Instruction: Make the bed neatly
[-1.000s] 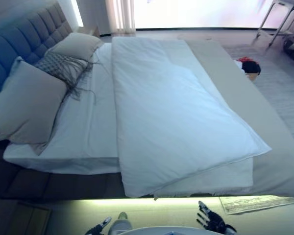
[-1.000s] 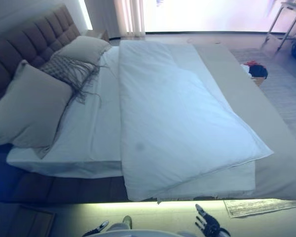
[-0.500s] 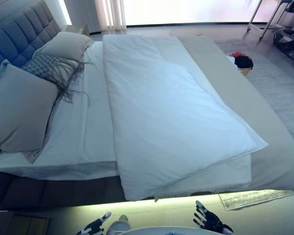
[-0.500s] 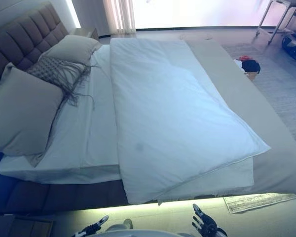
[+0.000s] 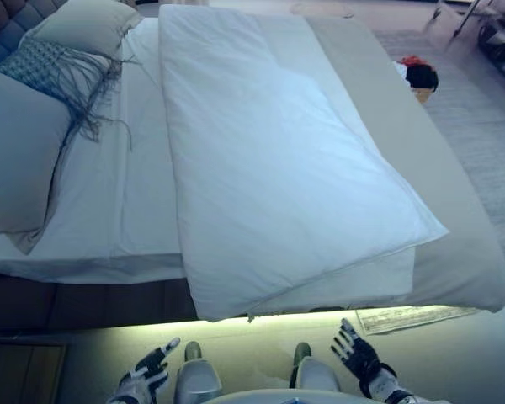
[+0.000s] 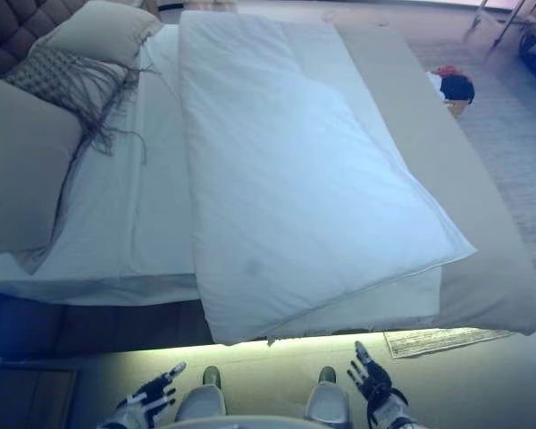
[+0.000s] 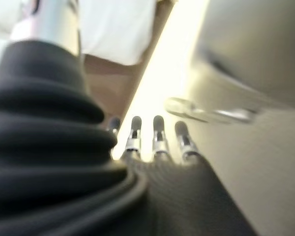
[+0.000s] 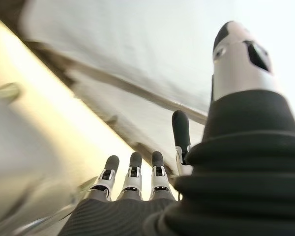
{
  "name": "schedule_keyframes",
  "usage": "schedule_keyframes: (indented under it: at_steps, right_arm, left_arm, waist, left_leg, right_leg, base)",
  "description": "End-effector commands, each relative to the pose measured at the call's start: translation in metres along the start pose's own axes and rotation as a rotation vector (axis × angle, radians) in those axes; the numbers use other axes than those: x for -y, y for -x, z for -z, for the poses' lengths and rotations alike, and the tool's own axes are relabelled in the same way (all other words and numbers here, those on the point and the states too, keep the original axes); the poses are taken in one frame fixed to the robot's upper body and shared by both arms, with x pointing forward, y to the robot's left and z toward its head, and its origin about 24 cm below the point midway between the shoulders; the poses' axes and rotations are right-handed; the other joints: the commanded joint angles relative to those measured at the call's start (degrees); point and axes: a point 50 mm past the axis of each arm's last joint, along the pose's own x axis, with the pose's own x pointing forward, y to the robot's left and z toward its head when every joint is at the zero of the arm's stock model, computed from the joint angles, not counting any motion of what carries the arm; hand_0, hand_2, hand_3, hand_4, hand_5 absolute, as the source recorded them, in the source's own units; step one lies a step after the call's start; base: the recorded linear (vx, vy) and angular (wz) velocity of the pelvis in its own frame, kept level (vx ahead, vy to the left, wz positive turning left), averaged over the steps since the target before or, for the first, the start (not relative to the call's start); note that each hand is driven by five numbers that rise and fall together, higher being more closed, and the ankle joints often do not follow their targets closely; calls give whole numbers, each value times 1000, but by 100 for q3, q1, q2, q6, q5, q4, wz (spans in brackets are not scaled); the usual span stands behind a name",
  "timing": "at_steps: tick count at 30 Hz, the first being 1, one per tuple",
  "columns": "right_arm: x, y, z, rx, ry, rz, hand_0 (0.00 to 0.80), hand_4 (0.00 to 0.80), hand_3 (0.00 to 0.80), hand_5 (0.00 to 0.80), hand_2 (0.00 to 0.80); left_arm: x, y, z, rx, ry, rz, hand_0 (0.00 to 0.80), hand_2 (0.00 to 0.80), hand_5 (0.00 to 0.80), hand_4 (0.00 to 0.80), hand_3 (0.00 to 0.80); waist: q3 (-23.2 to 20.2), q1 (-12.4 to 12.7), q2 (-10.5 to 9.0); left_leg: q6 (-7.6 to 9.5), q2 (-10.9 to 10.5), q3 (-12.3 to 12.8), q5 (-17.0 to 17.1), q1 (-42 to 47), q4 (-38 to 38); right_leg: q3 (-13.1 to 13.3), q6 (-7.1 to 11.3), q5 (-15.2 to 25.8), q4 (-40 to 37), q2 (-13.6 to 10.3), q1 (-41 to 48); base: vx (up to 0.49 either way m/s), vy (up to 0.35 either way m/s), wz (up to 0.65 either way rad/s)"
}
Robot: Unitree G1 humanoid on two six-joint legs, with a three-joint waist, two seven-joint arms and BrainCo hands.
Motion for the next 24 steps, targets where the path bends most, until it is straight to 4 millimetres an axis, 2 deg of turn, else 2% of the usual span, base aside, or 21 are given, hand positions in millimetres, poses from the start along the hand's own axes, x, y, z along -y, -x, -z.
schedule_keyframes:
  at_steps: [1, 3, 5, 12, 15, 18, 24]
  right_arm:
    - [-27, -11, -35, 163, -105, -53, 0, 0, 0, 0, 0]
    - [-26, -11, -40, 174, -119, -41, 0, 0, 0, 0, 0]
    - [-28, -13, -56, 207, -130, -27, 0, 0, 0, 0, 0]
    - [-71, -17, -127, 333, -192, -70, 0, 0, 0, 0, 0]
    - [-89, -12, -163, 390, -199, -128, 0, 0, 0, 0, 0]
    - [-100, -2, -196, 456, -165, -172, 0, 0, 0, 0, 0]
    - [-112, 14, -237, 525, -152, -201, 0, 0, 0, 0, 0]
  left_arm:
    - [2, -2, -31, 83, -55, 27, 0, 0, 0, 0, 0]
    - [4, -3, -34, 91, -67, 37, 0, 0, 0, 0, 0]
    - [10, -3, -45, 124, -70, 65, 0, 0, 0, 0, 0]
    - [28, -2, -99, 247, -93, 126, 0, 0, 0, 0, 0]
    - [36, 1, -120, 316, -54, 165, 0, 0, 0, 0, 0]
    - [44, 8, -142, 410, 10, 251, 0, 0, 0, 0, 0]
    - [58, 21, -169, 535, 53, 359, 0, 0, 0, 0, 0]
  waist:
    - [146, 108, -231]
    - [182, 112, -212]
    - [333, 109, -146]
    - [950, 190, -26]
    - [1143, 230, 43]
    - [1306, 271, 109]
    - [1528, 371, 200]
  left_leg:
    - [65, -245, -163, -50, -210, 455]
    - [47, -264, -222, -42, -263, 461]
    - [27, -291, -342, -66, -468, 645]
    - [-6, -347, -681, -394, -1581, 1784]
    - [8, -402, -793, -488, -2014, 2083]
    - [44, -457, -870, -561, -2437, 2345]
    - [104, -447, -908, -611, -3100, 2624]
  right_leg:
    - [-68, 124, 458, -105, -424, 39]
    - [-85, 133, 437, -27, -444, -37]
    - [-57, 141, 410, 194, -517, -258]
    - [83, 116, 230, 1146, -769, -1259]
    - [157, 94, 141, 1479, -812, -1708]
    - [220, 72, 46, 1831, -823, -2197]
    - [243, 22, -73, 2355, -840, -3001]
  base:
    - [-9, -31, -1]
    - [-22, -6, 3]
    - [-96, -16, 13]
    - [-151, -66, 20]
    - [-111, -72, 7]
    - [-83, -69, -1]
    - [-58, -81, 4]
